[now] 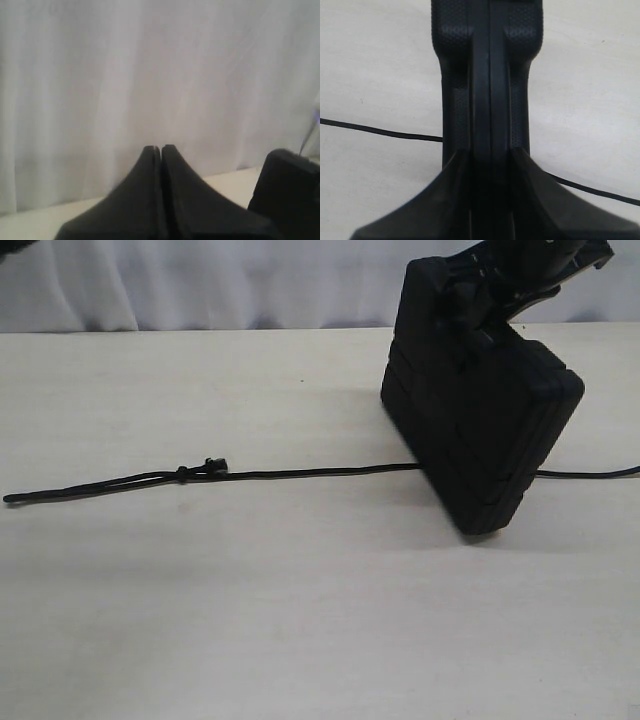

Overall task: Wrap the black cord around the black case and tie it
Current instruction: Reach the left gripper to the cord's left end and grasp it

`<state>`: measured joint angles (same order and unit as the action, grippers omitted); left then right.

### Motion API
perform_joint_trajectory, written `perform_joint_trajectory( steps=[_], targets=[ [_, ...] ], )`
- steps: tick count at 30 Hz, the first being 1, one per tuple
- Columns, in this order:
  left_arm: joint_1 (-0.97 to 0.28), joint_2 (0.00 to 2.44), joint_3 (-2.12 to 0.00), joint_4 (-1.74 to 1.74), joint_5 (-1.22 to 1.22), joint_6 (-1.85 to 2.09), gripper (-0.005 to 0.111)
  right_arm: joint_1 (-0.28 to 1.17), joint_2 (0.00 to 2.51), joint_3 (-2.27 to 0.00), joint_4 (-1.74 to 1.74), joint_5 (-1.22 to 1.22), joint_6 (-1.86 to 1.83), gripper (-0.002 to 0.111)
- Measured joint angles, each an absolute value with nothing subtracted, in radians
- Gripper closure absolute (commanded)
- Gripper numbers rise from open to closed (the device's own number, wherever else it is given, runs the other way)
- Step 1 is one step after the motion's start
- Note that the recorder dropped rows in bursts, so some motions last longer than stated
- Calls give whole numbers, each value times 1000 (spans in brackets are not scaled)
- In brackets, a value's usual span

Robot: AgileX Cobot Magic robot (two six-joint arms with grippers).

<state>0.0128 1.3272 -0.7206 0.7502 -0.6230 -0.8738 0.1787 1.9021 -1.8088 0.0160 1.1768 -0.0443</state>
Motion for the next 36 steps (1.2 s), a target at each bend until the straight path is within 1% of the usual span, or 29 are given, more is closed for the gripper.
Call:
perform_joint_trajectory(
  steps=[4,7,10,11,12,13,14,15,16,17,18,20,21,23,24,25,26,28,31,36],
  targets=[
    [13,1540,-830,761,-610,-824,107,179,1902,-1809,16,1177,-44,104],
    [13,1643,-939,770,-438,-737,107,179,1902,-1809,16,1177,-44,104],
    [13,1714,-1053,776,-161,-588,107,179,1902,-1809,16,1177,-44,104],
    [13,1751,-1137,779,51,-495,107,179,1902,-1809,16,1177,-44,104],
    [13,1764,-1169,781,136,-469,107,179,1902,-1809,16,1177,-44,104],
    [13,1796,-1244,783,345,-423,107,179,1902,-1809,16,1177,-44,104],
    [13,1808,-1269,783,445,-404,107,179,1902,-1809,16,1177,-44,104],
    [13,1836,-1315,759,613,-334,107,179,1902,-1809,16,1177,-44,104],
    [13,1845,-1327,732,664,-281,107,179,1902,-1809,16,1177,-44,104],
    [13,1866,-1335,603,763,-80,107,179,1902,-1809,16,1179,-44,104],
    [13,1877,-1335,505,797,24,107,179,1902,-1809,16,1179,-44,104],
    [13,1917,-1337,73,923,552,105,179,1902,-1809,16,1179,-44,104],
    [10,1929,-1333,-102,955,779,99,179,1902,-1809,16,1179,-44,104],
    [-21,1943,-1325,-337,951,1065,74,179,1902,-1809,16,1179,-44,104],
    [-47,1944,-1317,-387,920,1172,61,179,1902,-1809,16,1179,-44,104],
    [-76,1944,-1306,-413,884,1260,52,179,1902,-1809,16,1179,-44,104],
    [-106,1944,-1292,-426,843,1332,48,179,1902,-1809,16,1179,-44,104],
    [-166,1947,-1263,-430,746,1457,47,179,1902,-1809,16,1179,-44,104],
    [-212,1959,-1237,-432,672,1539,47,179,1902,-1809,16,1179,-44,104],
    [-243,2012,-1232,-425,606,1573,47,179,1902,-1809,16,1179,-46,104]
  ],
)
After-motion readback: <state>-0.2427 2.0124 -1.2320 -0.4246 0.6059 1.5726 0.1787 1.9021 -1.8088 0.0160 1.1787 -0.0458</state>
